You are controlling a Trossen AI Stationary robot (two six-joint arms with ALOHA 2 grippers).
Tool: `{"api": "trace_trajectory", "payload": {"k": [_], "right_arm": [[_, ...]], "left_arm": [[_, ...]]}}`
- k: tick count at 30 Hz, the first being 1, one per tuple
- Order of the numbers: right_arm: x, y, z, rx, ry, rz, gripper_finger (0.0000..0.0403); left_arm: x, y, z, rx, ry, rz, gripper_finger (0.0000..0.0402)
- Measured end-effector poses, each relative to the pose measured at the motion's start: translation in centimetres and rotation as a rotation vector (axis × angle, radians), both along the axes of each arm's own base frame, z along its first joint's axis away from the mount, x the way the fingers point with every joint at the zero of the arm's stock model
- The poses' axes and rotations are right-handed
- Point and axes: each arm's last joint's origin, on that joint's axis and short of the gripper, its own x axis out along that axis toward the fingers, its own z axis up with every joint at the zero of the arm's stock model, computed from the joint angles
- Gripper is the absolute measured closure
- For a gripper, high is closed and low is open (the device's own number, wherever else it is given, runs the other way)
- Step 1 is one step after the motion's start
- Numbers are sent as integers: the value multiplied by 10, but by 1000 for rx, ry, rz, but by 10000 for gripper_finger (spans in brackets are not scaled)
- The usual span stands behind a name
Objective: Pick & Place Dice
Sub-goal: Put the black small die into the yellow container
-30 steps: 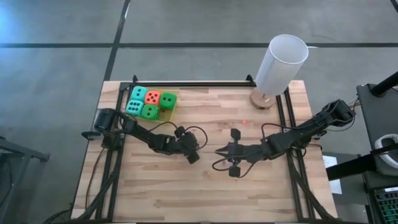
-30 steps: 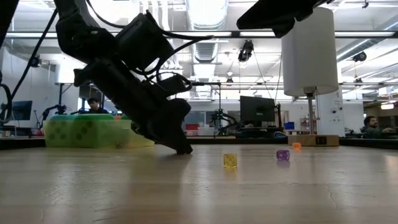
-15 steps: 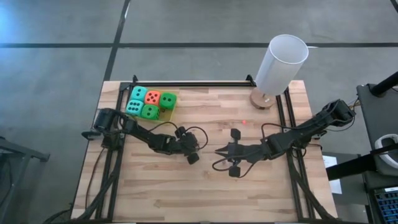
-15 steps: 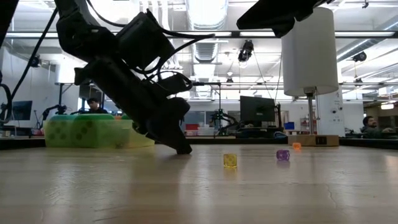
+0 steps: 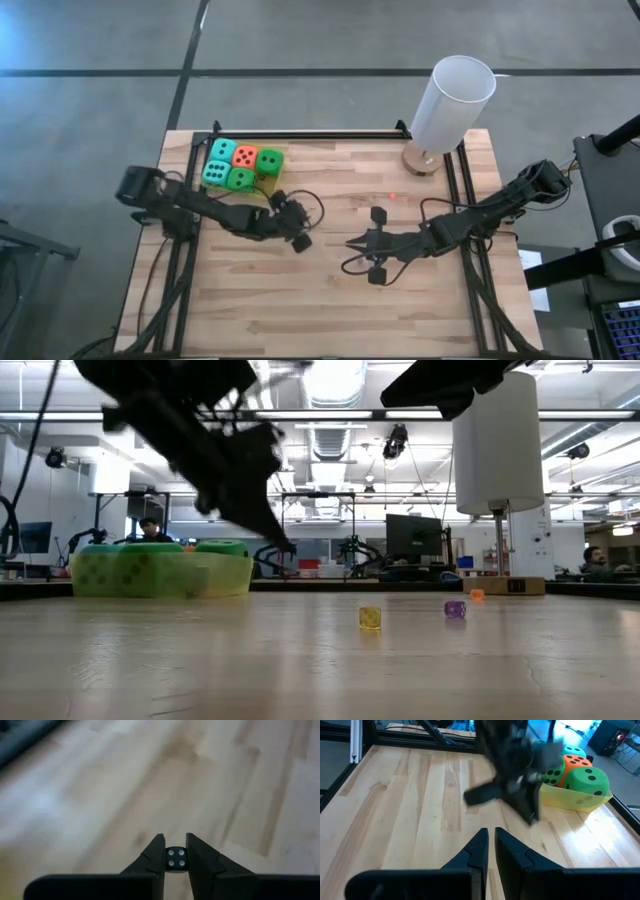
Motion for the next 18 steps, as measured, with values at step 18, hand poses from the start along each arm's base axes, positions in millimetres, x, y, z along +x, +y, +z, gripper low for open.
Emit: {"api": "trace_trajectory", "payload": {"k": [18], "right_arm": [[0,0,1,7,-5,0,374]], "left_arm": [[-64,64,55,21,61,461,351]]}}
